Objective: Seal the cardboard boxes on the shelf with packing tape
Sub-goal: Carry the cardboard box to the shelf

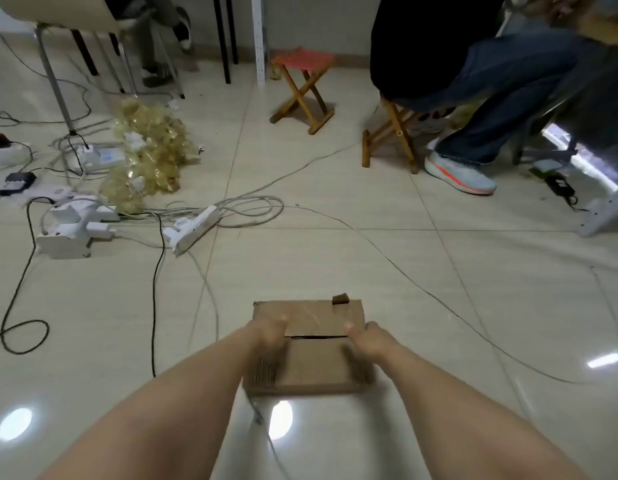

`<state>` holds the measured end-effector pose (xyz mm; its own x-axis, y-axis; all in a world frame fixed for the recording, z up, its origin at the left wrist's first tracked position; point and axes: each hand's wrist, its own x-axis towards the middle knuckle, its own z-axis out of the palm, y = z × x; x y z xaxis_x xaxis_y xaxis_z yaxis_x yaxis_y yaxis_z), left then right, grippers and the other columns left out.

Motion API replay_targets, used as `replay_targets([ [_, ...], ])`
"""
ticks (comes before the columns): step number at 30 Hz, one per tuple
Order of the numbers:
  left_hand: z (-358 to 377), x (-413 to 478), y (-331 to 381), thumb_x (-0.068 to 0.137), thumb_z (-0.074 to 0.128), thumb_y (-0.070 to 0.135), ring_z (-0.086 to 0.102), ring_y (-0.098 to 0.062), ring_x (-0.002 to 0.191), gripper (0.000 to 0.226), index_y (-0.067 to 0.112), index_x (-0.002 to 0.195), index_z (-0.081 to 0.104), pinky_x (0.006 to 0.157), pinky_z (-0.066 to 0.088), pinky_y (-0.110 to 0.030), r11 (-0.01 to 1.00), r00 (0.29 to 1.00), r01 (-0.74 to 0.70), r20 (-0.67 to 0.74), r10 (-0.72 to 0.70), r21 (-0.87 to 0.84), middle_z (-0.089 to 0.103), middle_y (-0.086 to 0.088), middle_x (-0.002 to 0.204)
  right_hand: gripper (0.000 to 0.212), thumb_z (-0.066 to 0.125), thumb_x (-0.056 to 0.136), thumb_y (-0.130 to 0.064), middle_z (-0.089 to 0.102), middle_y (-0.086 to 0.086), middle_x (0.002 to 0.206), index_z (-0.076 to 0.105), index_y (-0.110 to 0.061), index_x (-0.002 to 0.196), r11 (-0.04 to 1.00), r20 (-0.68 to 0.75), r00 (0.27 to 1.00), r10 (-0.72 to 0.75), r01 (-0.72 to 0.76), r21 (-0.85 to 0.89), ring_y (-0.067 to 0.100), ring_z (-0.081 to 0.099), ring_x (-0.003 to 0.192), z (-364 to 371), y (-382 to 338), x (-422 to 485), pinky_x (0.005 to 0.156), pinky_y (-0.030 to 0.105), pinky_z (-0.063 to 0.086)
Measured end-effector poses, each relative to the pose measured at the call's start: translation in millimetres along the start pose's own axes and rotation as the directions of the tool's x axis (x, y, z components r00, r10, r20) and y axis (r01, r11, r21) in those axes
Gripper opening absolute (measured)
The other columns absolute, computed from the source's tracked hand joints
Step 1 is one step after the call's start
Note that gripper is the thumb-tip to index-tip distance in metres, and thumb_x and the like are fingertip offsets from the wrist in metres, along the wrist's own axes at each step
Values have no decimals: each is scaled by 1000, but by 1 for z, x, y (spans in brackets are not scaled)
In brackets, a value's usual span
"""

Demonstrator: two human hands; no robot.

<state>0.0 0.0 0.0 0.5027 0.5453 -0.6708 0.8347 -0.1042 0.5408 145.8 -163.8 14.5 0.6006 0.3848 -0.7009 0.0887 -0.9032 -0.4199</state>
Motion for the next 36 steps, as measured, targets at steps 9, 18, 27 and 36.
replay_targets([
  [9, 52, 101, -77, 75, 50, 77, 54, -36, 123, 100, 13, 150, 34, 101, 47, -45, 877, 912, 369, -61, -405, -309, 50, -11, 140, 58, 46, 98, -50, 53, 12, 140, 51, -10, 140, 972, -16, 979, 201, -198, 129, 32, 47, 130, 22, 19, 31, 109, 36, 41],
  [18, -42, 12, 47, 75, 59, 55, 60, -38, 101, 80, 11, 140, 41, 84, 56, -45, 811, 932, 215, -133, -337, -545, 57, -18, 123, 72, 61, 90, -48, 52, 13, 121, 28, -15, 145, 876, -89, 970, 226, -162, 455, 33, 55, 102, -69, -45, -17, 74, 42, 52],
  [27, -236, -183, 243, 97, 52, 35, 60, -35, 106, 51, 4, 138, 48, 91, 53, -43, 857, 956, 18, -241, -165, -514, 61, -18, 120, 48, 68, 85, -32, 57, 13, 106, 45, -12, 122, 862, -218, 955, 200, -66, 503, 33, 59, 94, -236, -204, -190, 88, 49, 56],
  [36, -451, -415, 391, 104, 52, 28, 58, -26, 70, 23, 7, 98, 57, 61, 47, -33, 885, 965, -81, -259, -46, -458, 61, -13, 83, 41, 71, 92, -33, 63, 13, 119, 58, -7, 121, 879, -343, 939, -17, 178, 442, 35, 61, 112, -411, -378, -442, 92, 46, 54],
])
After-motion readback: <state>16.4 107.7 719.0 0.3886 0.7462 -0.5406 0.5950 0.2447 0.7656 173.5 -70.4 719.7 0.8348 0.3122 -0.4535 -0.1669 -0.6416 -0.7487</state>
